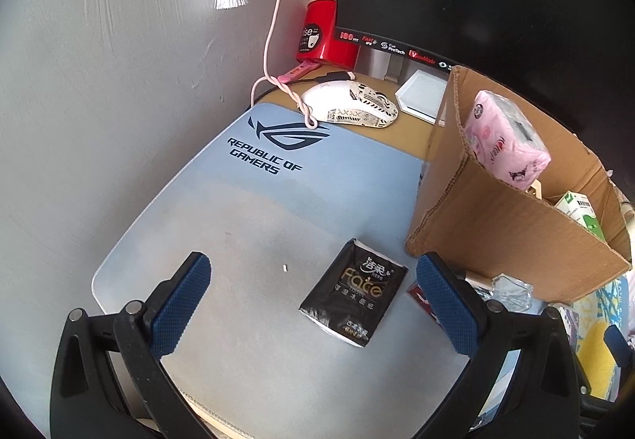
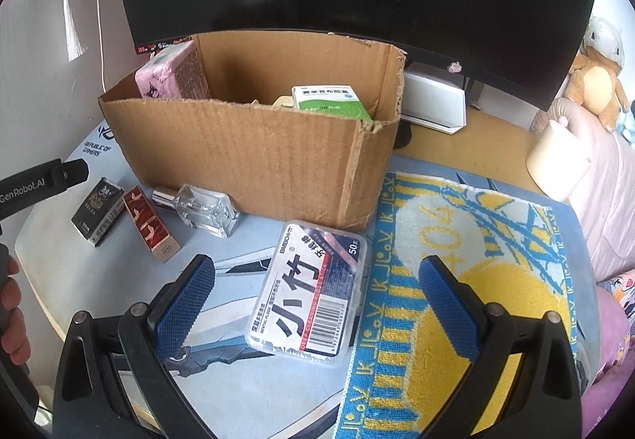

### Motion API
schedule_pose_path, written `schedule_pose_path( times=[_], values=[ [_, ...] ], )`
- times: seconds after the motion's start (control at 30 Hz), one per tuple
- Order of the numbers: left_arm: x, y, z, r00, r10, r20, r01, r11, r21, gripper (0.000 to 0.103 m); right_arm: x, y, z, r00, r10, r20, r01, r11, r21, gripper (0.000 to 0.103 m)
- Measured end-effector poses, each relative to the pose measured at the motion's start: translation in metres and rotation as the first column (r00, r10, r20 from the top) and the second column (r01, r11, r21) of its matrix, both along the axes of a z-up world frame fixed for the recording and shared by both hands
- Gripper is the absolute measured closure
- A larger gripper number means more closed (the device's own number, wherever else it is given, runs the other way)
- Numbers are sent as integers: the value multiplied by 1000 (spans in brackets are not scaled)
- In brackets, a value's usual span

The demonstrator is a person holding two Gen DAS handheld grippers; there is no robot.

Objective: Organize objects
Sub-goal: 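Move the left tool to the black tissue pack while the right tool approaches the floss box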

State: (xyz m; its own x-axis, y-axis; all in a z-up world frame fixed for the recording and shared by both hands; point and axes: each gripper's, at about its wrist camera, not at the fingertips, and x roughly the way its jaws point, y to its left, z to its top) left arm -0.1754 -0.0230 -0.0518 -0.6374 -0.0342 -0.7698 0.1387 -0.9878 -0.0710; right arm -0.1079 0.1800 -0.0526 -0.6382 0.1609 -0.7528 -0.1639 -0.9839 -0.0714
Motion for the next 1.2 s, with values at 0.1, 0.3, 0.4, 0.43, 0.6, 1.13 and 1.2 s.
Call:
schedule_pose_path(
  times=[0.1,0.3,0.4,0.43,0.6,1.13,1.2],
  values=[
    [1,5,-1,1000,-21,6,22,999,-27,0,-3,1,-5,999,-22,25,22,999,-24,0],
    [0,13,-8,998,-47,30,50,990,-133,0,-7,1,-12,998,-22,56,24,999,-42,0],
    [-1,15,-12,997,-62,44,68,988,-137,0,-8,4,-15,998,-26,65,31,996,-78,0],
    [-2,15,-13,997,-64,49,70,988,-136,0,-8,5,-16,997,-29,71,35,995,-89,0],
    [-5,17,-20,995,-64,74,74,988,-137,0,-11,4,-23,996,-29,90,36,997,-74,0],
    [-18,29,-45,991,-3,136,35,971,-235,0,-17,3,-34,987,-55,153,66,996,-64,0],
    [-18,30,-45,992,-3,129,34,971,-237,0,-19,2,-36,985,-52,164,65,995,-74,0]
  ],
)
